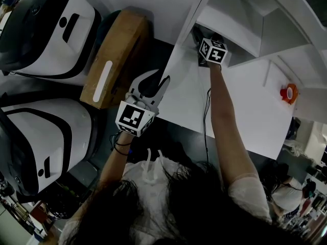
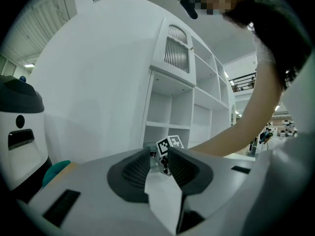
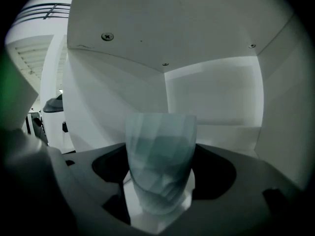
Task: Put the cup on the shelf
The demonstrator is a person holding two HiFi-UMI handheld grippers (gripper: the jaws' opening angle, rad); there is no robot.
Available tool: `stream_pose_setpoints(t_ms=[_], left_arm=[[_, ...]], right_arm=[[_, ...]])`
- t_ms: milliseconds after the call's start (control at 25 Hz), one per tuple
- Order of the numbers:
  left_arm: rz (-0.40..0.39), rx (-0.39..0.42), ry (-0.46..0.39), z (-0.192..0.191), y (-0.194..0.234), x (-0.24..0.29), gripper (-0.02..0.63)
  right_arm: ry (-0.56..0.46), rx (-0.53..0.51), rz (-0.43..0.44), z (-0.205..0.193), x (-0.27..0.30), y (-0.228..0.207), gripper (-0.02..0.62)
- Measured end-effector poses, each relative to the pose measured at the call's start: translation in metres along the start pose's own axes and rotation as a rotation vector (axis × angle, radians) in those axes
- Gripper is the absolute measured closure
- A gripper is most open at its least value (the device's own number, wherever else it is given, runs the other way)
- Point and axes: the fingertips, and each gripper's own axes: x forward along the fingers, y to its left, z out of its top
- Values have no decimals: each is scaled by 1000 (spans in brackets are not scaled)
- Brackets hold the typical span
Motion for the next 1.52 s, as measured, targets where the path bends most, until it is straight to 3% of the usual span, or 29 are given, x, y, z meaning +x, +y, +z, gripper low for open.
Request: stream_pose_setpoints(t_ms=[200,880,1520], left_arm=[[-7,1,-8,3,-5,-1,485],[-6,-5,-1,3,-4,-13,485],[1,-17,10,1,12,-16,486]], right_arm=[[6,5,3,-5,-11,-2,249],[84,-133,25,-20,-24,7,249],[230,-55,7,-33,-24,10,247]])
